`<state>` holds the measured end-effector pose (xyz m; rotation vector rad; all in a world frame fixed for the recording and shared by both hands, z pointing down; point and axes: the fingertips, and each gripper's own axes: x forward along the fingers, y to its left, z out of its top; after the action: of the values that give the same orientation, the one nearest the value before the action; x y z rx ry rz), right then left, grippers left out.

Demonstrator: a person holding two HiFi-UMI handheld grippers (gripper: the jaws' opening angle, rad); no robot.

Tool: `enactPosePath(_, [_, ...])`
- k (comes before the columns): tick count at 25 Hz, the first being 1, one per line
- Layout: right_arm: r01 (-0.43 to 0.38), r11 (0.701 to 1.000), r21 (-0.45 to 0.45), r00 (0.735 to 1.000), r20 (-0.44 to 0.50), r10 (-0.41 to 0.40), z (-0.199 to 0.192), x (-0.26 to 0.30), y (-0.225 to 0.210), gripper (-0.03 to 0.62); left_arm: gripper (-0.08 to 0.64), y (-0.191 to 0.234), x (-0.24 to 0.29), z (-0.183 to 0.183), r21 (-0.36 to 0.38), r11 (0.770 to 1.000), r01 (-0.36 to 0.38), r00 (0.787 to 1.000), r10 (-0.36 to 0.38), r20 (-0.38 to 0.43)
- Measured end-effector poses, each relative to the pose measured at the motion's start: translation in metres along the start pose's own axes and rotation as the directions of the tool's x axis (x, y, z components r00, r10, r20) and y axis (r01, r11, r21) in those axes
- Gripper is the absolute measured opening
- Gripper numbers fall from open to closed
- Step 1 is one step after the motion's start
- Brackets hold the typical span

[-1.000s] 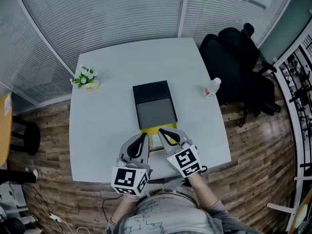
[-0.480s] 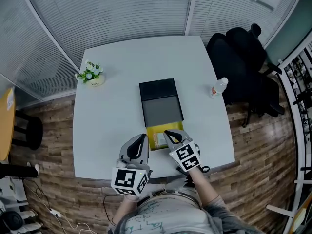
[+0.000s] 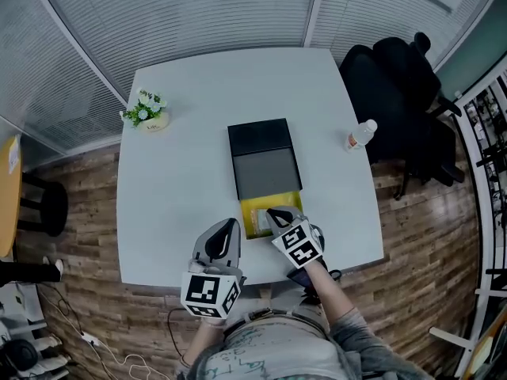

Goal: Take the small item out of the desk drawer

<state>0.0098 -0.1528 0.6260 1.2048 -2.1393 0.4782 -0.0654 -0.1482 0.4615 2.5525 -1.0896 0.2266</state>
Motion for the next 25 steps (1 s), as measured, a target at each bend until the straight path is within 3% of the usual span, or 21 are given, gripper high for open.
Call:
enactPosePath(12, [-0.09, 0.994, -0.059, 0.975, -0.207, 0.076, -0.045, 0.039, 0.008, 0.003, -0.002, 0.016, 0.0, -0.022, -0.011, 1.0, -0.01, 0.999, 0.009, -0.048])
enactPosePath(25, [-0.153, 0.981, -0.117, 0.94, -0.324, 0.108, -0.065, 0.055, 0.012, 0.057, -0.003, 0.018, -0.002, -0.027, -0.022, 1.0, -0.004, 0.998, 0.003, -0.07])
